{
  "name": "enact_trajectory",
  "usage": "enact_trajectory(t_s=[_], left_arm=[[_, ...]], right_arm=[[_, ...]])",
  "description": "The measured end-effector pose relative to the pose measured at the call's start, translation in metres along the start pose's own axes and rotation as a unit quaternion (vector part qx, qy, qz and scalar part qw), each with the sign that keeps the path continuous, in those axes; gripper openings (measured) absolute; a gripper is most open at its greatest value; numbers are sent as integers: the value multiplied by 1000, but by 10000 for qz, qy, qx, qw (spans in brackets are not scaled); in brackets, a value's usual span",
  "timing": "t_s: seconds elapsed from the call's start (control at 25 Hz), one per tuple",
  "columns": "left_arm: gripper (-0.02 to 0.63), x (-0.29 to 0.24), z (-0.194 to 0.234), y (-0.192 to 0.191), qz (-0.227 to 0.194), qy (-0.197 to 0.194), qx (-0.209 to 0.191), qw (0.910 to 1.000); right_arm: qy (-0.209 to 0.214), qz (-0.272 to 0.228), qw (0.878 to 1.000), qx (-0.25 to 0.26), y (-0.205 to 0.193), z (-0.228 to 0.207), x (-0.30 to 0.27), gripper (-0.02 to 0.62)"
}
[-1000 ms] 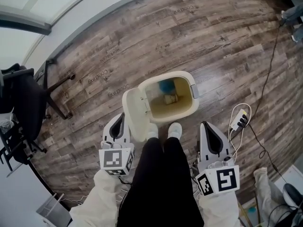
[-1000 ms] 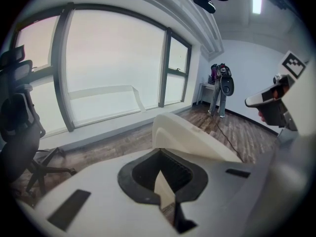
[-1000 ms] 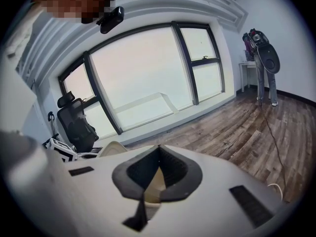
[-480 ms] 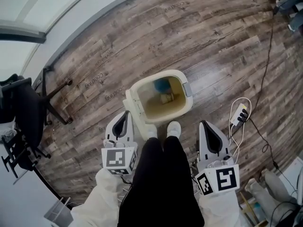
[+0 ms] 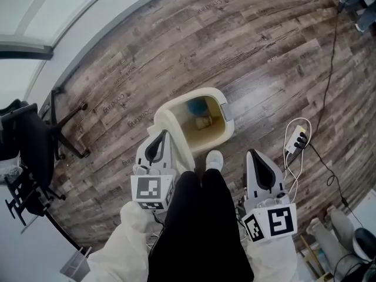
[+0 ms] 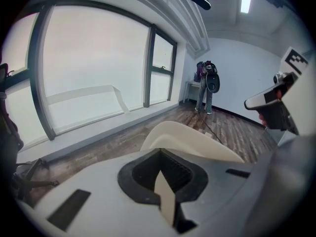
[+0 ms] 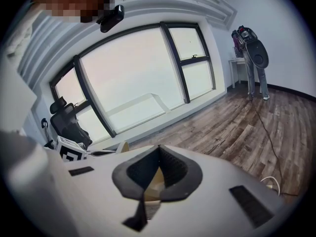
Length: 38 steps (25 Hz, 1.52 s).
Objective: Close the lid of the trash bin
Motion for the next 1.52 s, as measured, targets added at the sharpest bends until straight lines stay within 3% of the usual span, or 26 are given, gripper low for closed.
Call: enact_trajectory(t_s=[1.52], left_arm=[[5, -112, -63, -22, 482, -820, -654, 9933]], right_arm=[[-493, 36, 9980, -395, -4, -64, -3, 23]])
Point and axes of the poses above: the fingertips, and each gripper's own axes: x backward along the fingers, z to its left, y out of its top, the point moved 2 cm from there along x, backward along the fingers, and after that the axes turned 10 degrees about -x, right-handed, at the moved point
